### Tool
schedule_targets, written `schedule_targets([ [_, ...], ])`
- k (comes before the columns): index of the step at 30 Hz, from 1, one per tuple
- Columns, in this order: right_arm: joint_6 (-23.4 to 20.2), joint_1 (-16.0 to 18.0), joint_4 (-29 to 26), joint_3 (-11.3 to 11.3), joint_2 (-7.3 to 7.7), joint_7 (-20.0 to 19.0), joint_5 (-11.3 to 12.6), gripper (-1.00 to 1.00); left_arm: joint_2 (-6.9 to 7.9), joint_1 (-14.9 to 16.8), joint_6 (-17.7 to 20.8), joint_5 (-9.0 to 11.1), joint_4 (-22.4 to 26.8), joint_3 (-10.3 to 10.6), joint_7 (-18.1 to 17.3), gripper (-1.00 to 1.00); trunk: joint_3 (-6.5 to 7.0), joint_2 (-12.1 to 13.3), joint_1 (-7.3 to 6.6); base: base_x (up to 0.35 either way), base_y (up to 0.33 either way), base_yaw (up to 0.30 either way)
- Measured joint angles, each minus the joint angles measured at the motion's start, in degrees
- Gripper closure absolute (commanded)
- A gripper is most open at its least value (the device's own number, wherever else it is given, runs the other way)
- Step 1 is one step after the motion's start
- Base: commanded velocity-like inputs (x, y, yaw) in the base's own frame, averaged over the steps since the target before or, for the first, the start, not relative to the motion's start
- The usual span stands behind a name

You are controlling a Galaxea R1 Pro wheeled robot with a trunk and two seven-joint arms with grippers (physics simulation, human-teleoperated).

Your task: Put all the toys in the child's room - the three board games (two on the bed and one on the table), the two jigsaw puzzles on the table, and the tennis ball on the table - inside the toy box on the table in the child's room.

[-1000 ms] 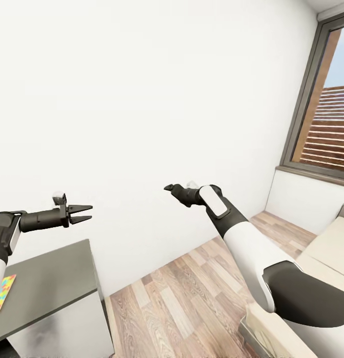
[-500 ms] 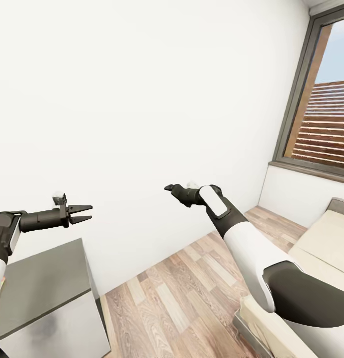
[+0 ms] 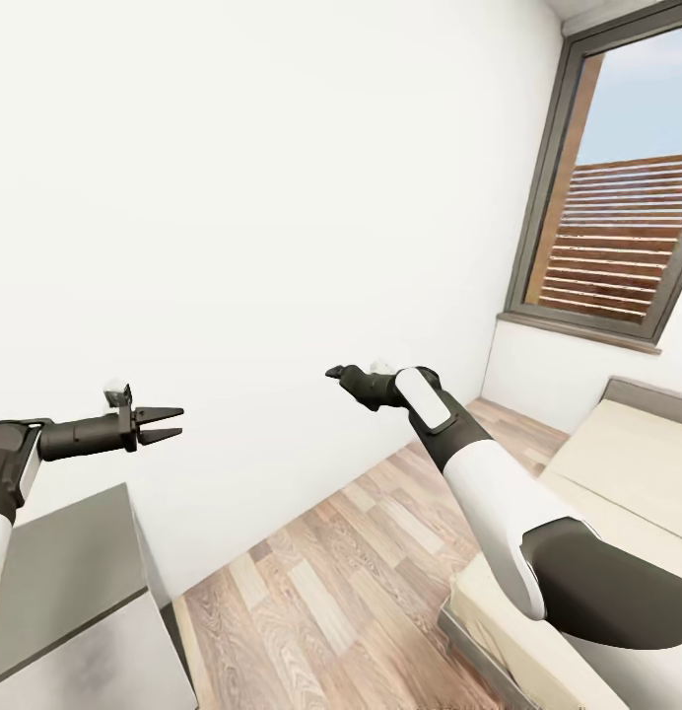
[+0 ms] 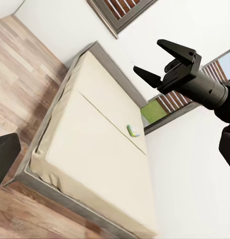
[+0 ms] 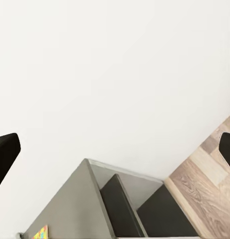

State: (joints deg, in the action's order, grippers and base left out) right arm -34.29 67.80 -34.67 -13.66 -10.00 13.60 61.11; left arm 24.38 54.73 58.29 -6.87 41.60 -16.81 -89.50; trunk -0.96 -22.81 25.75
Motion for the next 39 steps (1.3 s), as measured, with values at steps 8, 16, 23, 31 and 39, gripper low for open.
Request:
schedule_targets([
  [8, 0.0, 0.0, 0.0, 0.0, 0.00, 0.0, 0.0, -1.00, -0.02, 0.0, 0.0, 0.0, 0.0, 0.0, 0.0, -1.00, -0.01, 0.0, 0.00, 0.000, 0.000, -0.276],
  [16, 0.0, 0.0, 0.0, 0.0, 0.00, 0.0, -0.1, -1.00, -0.02, 0.0, 0.0, 0.0, 0.0, 0.0, 0.0, -1.00, -0.01, 0.0, 0.00, 0.000, 0.000, -0.278],
  [23, 0.0, 0.0, 0.0, 0.0, 0.00, 0.0, -0.1, -1.00, 0.01, 0.0, 0.0, 0.0, 0.0, 0.0, 0.0, -1.00, -0.01, 0.0, 0.00, 0.000, 0.000, -0.278],
  [31, 0.1, 0.0, 0.0, 0.0, 0.00, 0.0, -0.2, -1.00, -0.02, 0.0, 0.0, 0.0, 0.0, 0.0, 0.0, -1.00, -0.01, 0.0, 0.00, 0.000, 0.000, -0.279],
  [39, 0.1, 0.0, 0.0, 0.0, 0.00, 0.0, -0.2, -1.00, -0.02, 0.0, 0.0, 0.0, 0.0, 0.0, 0.0, -1.00, -0.01, 0.0, 0.00, 0.000, 0.000, -0.279],
])
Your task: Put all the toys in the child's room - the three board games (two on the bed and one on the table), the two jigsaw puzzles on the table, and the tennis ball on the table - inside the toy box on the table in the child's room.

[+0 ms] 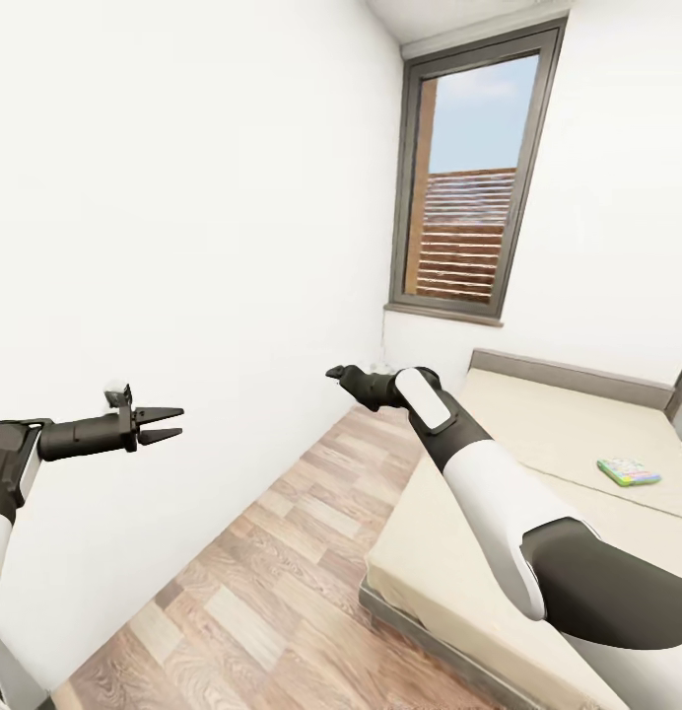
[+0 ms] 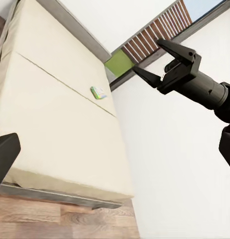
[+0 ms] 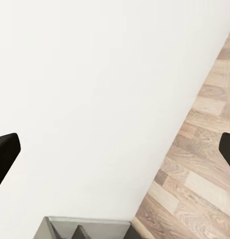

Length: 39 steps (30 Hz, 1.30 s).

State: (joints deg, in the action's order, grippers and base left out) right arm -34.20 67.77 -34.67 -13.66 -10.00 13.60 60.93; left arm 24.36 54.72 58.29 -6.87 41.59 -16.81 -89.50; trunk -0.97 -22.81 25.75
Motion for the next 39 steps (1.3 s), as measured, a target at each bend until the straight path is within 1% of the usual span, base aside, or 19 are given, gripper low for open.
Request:
schedule_targets([
  [19, 0.0, -0.1, 0.0, 0.1, 0.00, 0.0, -0.1, -1.00, 0.00, -0.2, -0.1, -0.1, 0.0, 0.0, 0.0, -1.00, 0.00, 0.0, 0.00, 0.000, 0.000, -0.279],
  [33, -0.1, -1.4, -0.4, 0.2, 0.00, -0.1, -0.1, -1.00, 0.05, -0.5, -1.5, -0.7, -0.2, 0.0, 0.0, -1.00, 0.00, 0.0, 0.00, 0.000, 0.000, -0.279],
  [39, -0.1, -2.8, -0.6, 0.4, 0.00, -0.1, -0.1, -1.00, 0.08, -0.6, -1.7, -0.8, -0.5, 0.0, 0.0, -1.00, 0.00, 0.0, 0.00, 0.000, 0.000, -0.279],
])
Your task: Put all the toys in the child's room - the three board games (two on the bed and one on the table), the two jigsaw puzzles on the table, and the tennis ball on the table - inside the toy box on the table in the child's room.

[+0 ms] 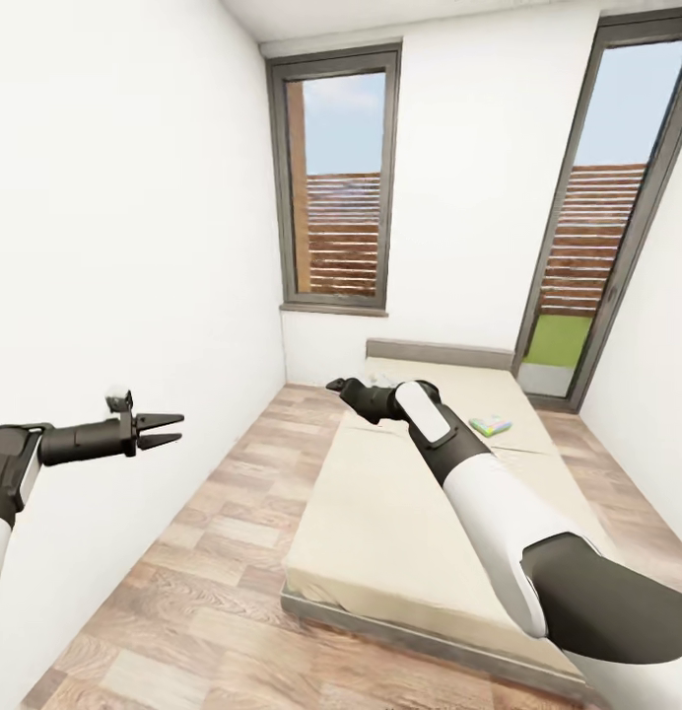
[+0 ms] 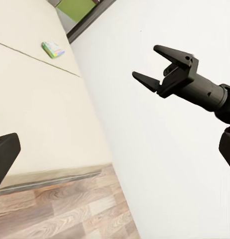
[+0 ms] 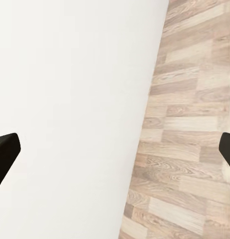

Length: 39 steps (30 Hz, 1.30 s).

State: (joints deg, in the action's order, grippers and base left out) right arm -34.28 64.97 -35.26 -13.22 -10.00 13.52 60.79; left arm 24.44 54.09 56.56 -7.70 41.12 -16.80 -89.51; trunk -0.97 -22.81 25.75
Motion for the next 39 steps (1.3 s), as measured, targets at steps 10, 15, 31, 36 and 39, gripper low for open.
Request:
schedule_targets([
  [10, 0.0, -2.0, -0.1, 0.0, 0.00, -0.2, -0.1, -1.00, 0.09, -1.5, -1.0, -0.1, -0.1, 0.0, 1.9, -1.00, 0.00, 0.0, 0.00, 0.000, 0.000, -0.262],
  [15, 0.4, -3.7, -0.1, 0.0, 0.00, -1.2, -0.1, -1.00, 0.10, -1.8, -4.0, -0.2, -2.3, 0.0, 6.0, -1.00, 0.00, 0.0, 0.00, 0.000, 0.000, -0.220],
  [31, 3.1, -13.0, -0.2, -0.1, 7.66, -9.5, -0.7, -1.00, 0.06, -1.9, -15.1, -0.3, -14.8, 0.3, 22.1, -1.00, -0.01, 0.0, 0.00, 0.000, 0.000, -0.092],
  [36, 6.0, -15.6, -0.2, -0.4, 9.79, -12.1, -0.4, -1.00, 0.05, -1.9, -18.8, -0.2, -18.9, 0.3, 26.5, -1.00, 0.00, 0.0, 0.00, 0.000, 0.000, -0.002],
  [39, 8.1, -17.4, -0.2, -0.4, 10.70, -13.8, -0.3, -1.00, 0.04, -1.9, -21.2, -0.2, -21.5, 0.3, 30.0, -1.00, 0.00, 0.0, 0.00, 0.000, 0.000, 0.000],
])
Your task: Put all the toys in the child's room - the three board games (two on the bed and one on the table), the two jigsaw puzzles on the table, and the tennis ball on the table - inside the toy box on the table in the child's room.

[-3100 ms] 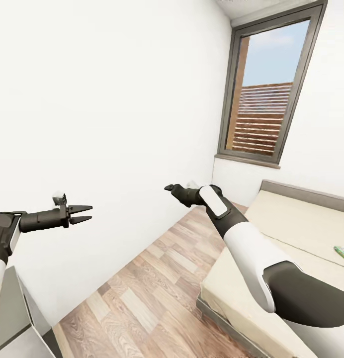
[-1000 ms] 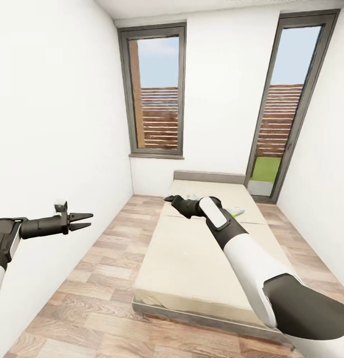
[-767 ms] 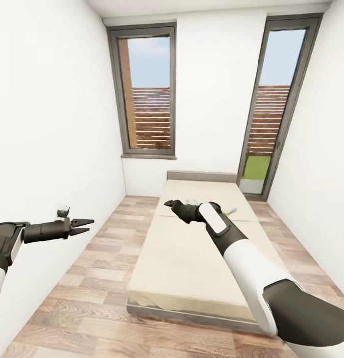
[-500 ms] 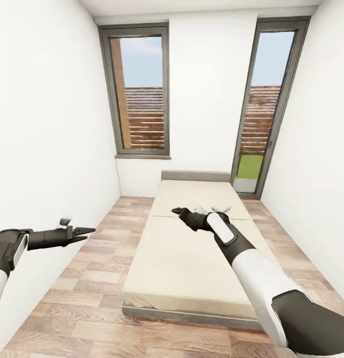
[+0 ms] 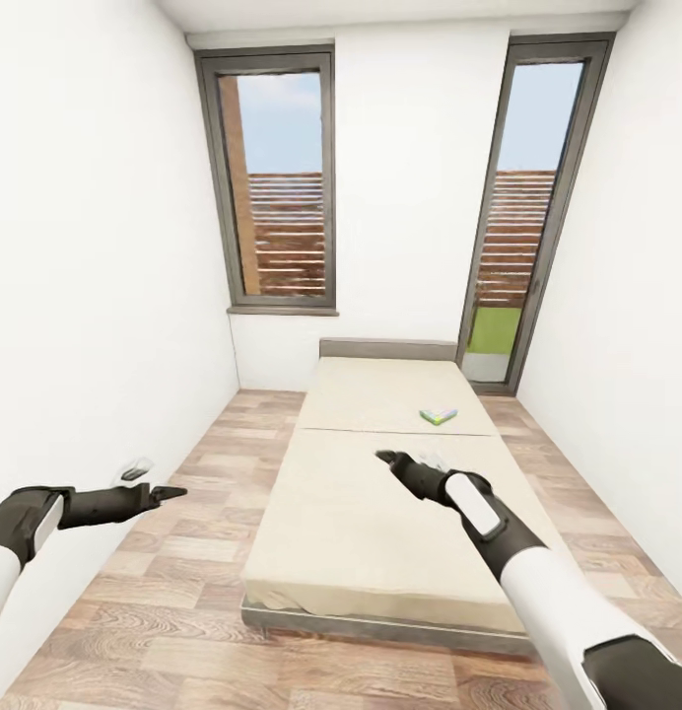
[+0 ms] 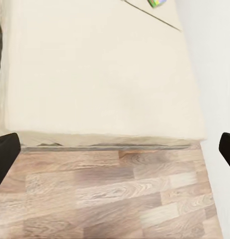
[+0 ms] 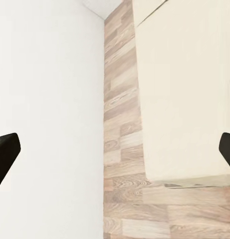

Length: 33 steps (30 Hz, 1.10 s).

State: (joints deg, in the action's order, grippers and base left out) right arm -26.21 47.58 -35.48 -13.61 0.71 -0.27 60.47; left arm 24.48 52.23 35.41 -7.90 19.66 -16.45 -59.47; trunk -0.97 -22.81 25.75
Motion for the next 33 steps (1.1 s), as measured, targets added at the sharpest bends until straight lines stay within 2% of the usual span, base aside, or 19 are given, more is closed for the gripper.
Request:
schedule_targets([
  [4, 2.8, -1.9, 0.0, -0.1, 0.92, -0.7, 0.0, -1.00, -0.06, 0.0, -2.0, 0.1, -2.5, 0.0, 3.6, -1.00, 0.00, 0.0, 0.00, 0.000, 0.000, 0.000],
  [7, 4.8, -3.8, 0.0, -0.2, 1.59, -0.9, 0.0, -1.00, -0.13, -0.2, -5.0, 0.1, -4.9, 0.0, 6.6, -1.00, 0.00, 0.0, 0.00, 0.000, 0.000, 0.000],
  [12, 5.6, -5.6, 0.0, -0.3, 1.89, -1.3, 0.0, -1.00, -0.18, -0.7, -7.3, 0.4, -6.6, 0.0, 9.2, -1.00, 0.00, 0.0, 0.00, 0.000, 0.000, 0.000],
  [19, 5.8, -7.1, 0.0, -0.4, 1.96, -4.0, -0.1, -1.00, -0.27, -1.0, -7.8, 0.5, -6.9, 0.0, 9.6, -1.00, 0.00, 0.0, 0.00, 0.000, 0.000, 0.000],
  [26, 5.9, -9.1, 0.1, -0.1, 2.36, -8.9, -0.1, -1.00, -0.61, -1.1, -7.9, 0.6, -6.9, 0.0, 9.7, -1.00, 0.00, 0.0, 0.00, 0.000, 0.000, 0.000],
  [27, 6.1, -10.2, 0.1, 0.1, 2.43, -10.7, -0.2, -1.00, -0.76, -1.1, -7.9, 0.6, -6.9, 0.0, 9.7, -1.00, 0.00, 0.0, 0.00, 0.000, 0.000, 0.000],
  [33, 8.5, -11.0, 0.6, 0.2, 2.77, -11.6, -0.2, -1.00, -0.88, -1.1, -8.0, 0.6, -6.9, 0.0, 9.8, -1.00, 0.00, 0.0, 0.00, 0.000, 0.000, 0.000],
])
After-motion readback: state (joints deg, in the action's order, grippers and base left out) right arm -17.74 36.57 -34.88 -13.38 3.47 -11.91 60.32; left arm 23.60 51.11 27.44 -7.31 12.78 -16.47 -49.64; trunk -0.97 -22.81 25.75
